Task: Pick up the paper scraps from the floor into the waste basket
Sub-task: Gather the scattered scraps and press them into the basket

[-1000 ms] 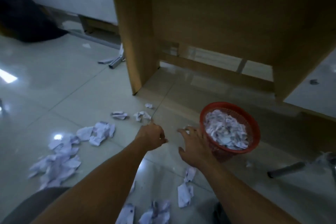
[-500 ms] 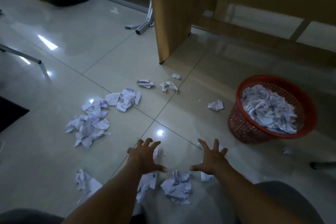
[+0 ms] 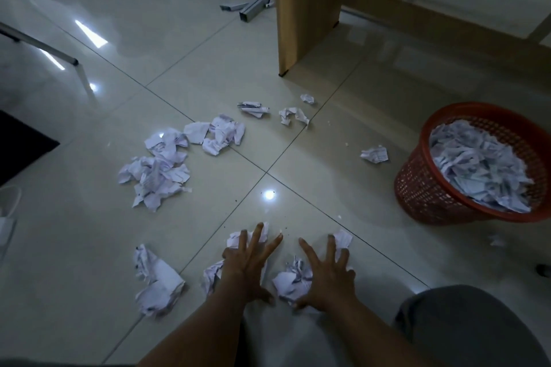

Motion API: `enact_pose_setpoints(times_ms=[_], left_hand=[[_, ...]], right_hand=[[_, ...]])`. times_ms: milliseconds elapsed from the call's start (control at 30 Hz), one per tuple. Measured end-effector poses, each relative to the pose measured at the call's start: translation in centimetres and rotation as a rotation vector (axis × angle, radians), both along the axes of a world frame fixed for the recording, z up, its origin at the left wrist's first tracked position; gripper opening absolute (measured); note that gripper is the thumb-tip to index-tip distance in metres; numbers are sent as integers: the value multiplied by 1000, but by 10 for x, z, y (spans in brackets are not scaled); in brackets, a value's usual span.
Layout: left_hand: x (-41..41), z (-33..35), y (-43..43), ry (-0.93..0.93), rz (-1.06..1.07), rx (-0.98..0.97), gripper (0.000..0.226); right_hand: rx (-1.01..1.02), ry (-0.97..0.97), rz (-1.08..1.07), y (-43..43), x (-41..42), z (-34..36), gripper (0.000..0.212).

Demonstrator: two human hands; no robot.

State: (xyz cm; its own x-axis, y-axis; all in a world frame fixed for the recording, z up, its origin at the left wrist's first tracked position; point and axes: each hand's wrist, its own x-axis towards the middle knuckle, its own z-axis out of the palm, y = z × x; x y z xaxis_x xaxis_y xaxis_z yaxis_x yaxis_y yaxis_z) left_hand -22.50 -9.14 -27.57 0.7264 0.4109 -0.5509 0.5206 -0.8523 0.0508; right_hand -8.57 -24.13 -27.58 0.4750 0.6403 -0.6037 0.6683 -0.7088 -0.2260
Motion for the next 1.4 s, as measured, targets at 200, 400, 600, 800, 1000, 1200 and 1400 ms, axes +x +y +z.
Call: enact_pose_setpoints(times_ms=[200, 400, 600, 800, 1000, 1200, 1400], left_hand=[[-7, -17, 10, -78, 18, -38, 109], [-16, -33, 30, -297, 63, -121, 52], [-20, -32, 64, -442, 220, -94, 30], [-25, -25, 112, -656, 433, -32, 50], [-30, -6, 161, -764, 552, 123, 86], [-37, -4, 215, -717, 621, 283, 93], [-23, -9, 241, -509, 611, 347, 98]], right_hand=[[119, -6, 10, 15, -8, -15, 100], [258, -21, -21, 40, -10, -24, 67], [319, -16, -66, 70, -10, -21, 59], [356, -50, 55, 104, -10, -27, 88], [347, -28, 84, 123, -5, -41, 42], [363, -12, 104, 138, -7, -42, 40], [264, -9, 93, 162, -4, -39, 48]])
